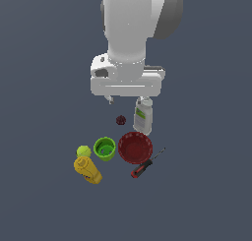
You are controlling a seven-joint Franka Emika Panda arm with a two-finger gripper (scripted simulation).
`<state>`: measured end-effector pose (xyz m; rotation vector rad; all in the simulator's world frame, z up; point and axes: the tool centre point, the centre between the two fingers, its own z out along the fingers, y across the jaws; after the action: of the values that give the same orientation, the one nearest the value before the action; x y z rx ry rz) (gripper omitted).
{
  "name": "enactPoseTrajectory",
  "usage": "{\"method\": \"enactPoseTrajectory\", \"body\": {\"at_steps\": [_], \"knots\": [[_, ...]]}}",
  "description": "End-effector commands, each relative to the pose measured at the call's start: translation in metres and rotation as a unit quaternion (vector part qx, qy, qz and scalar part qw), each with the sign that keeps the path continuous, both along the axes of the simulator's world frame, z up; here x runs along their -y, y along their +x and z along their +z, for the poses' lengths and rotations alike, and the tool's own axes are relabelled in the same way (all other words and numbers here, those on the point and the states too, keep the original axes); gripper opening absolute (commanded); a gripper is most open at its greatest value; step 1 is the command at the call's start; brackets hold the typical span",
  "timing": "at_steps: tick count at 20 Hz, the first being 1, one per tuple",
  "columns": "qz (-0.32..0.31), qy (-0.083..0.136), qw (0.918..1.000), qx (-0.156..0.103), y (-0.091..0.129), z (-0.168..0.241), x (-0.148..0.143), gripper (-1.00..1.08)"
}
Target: Pick up a designated object from a clutter of objects.
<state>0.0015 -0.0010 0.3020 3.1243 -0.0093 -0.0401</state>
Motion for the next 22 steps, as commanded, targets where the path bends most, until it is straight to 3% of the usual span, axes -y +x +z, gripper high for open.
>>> {"method": "enactPoseTrajectory", "body": {"at_steps": [1,11,22], "knots": [[-0.013,0.000,0.9999,0.000,0.005,-0.006,-0.003,1.00],[-0.103,0.000,0.9946,0.004,0.036,-0.048,-0.024,1.00],[-0.224,0.001,0.9745,0.009,0.069,-0.111,-0.055,1.00]]}}
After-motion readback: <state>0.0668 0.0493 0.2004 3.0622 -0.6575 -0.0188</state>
